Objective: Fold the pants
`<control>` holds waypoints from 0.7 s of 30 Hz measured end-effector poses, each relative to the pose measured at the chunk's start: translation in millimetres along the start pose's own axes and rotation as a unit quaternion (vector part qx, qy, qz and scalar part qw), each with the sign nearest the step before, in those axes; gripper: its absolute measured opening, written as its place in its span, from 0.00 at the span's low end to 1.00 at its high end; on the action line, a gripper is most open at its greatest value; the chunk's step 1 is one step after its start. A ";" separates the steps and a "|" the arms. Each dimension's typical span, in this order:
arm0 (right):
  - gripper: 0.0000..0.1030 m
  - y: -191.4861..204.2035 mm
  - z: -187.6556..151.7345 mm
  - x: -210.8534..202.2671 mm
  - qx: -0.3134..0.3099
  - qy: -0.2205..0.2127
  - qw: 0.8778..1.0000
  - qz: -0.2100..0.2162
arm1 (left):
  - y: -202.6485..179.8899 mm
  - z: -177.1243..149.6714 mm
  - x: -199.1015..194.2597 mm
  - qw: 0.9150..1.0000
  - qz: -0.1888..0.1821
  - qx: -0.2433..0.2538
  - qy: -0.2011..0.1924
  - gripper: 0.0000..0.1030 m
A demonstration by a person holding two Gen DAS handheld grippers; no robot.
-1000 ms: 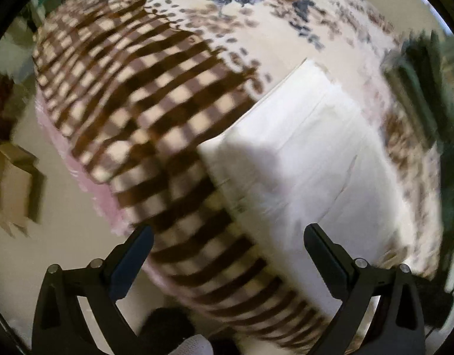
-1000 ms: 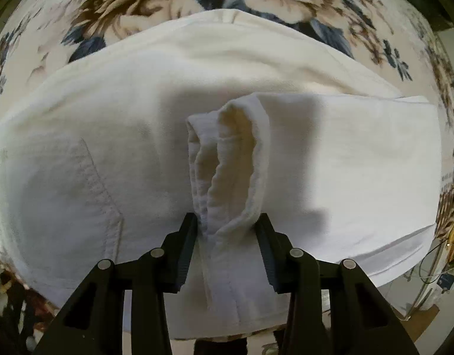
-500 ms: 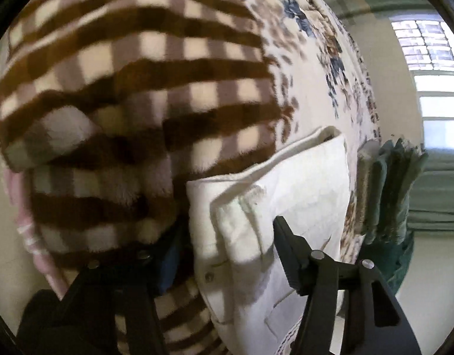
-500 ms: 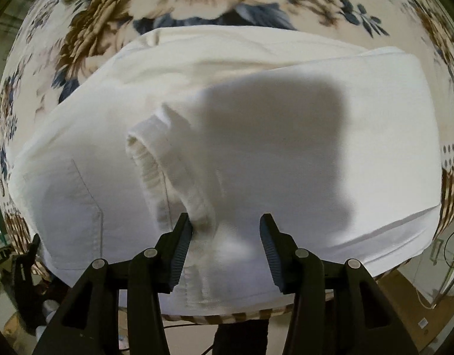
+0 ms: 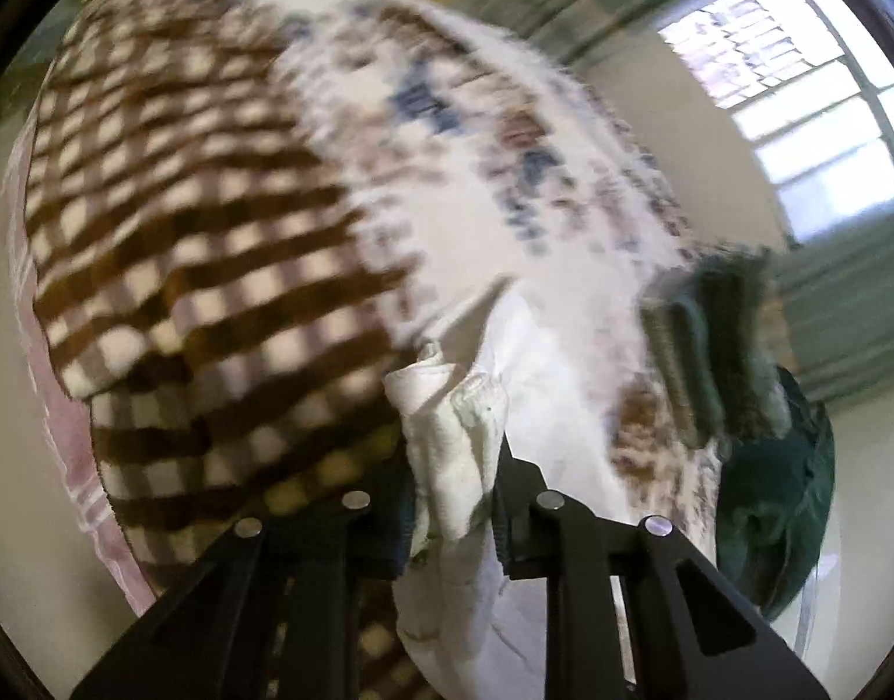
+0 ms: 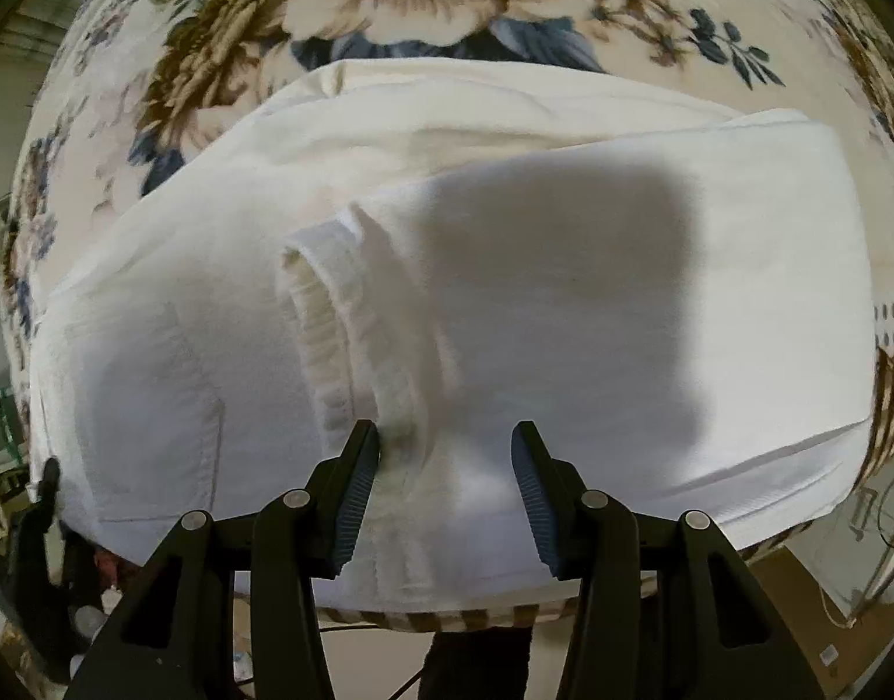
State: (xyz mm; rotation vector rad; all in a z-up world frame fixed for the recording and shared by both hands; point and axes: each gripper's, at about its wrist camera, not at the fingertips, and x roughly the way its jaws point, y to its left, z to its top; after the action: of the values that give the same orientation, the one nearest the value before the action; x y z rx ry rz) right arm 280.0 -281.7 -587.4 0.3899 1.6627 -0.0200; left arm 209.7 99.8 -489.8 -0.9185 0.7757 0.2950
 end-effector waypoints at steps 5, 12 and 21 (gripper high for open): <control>0.78 -13.1 -11.5 -17.2 -0.016 -0.016 1.000 -0.008 | -76.4 -13.9 -37.4 0.992 -0.001 0.125 -0.033 0.17; 0.92 -77.9 -20.2 -56.6 -0.006 -0.039 0.999 -0.003 | -180.3 -78.1 -78.3 0.968 -0.015 0.247 -0.046 0.16; 0.92 -224.9 -15.1 -88.9 0.051 -0.041 0.998 0.024 | -292.8 -203.9 -64.3 0.930 -0.059 0.362 0.033 0.16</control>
State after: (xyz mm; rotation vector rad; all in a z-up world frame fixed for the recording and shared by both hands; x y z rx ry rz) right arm 213.0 -511.0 -547.2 0.4990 1.5748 -0.0840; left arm 226.0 -231.1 -342.6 -0.2700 0.8036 -0.1347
